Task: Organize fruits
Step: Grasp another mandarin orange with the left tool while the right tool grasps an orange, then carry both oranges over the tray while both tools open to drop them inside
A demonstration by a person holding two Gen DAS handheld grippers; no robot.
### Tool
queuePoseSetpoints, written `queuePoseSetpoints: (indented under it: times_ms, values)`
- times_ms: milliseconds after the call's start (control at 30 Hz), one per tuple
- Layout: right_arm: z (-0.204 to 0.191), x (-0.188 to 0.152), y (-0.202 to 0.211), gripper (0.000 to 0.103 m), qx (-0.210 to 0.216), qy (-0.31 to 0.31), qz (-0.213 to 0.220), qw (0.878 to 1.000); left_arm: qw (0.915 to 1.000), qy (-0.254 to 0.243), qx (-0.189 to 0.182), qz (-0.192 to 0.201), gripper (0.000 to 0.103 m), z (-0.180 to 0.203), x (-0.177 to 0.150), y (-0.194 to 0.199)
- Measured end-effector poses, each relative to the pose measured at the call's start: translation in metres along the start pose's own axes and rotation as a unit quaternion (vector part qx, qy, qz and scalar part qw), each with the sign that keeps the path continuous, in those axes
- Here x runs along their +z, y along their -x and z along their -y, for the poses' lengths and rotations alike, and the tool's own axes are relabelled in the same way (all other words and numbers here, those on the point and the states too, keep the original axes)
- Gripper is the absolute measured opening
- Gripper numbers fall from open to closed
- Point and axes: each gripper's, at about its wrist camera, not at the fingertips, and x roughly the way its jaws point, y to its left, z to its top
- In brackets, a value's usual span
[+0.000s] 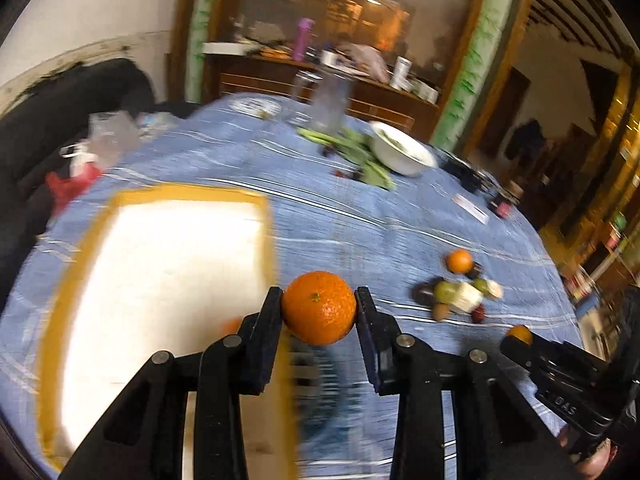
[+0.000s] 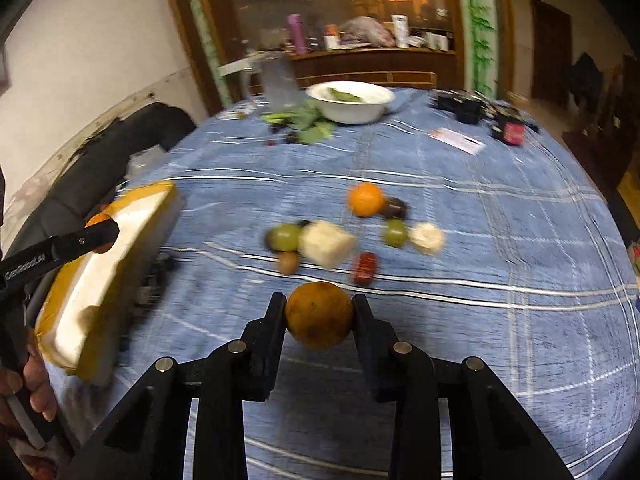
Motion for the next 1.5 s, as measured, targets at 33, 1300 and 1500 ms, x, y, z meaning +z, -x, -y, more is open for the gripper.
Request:
queuePoseSetpoints:
  times_ms: [33, 1300, 1500]
  values:
    - [-0.012, 0.002, 0.0, 0.035, 0.007, 0.009, 0.001, 1.0, 0.9998, 0.009, 0.013, 0.007, 0.035, -0.013, 0.001, 0.006]
    - [-0.128, -0.019, 0.018, 0.066, 0.076, 0.041, 0.031, 0.996, 0.9991, 0.004, 0.025, 0.034, 0.083, -0.017, -0.012, 0.052]
    - [-0.071, -0.037, 0.024, 0.066, 0.051, -0.039, 0.023, 0.998, 0.9978, -0.063, -0.006, 0.023, 0.083, 0.037, -0.03, 0.053]
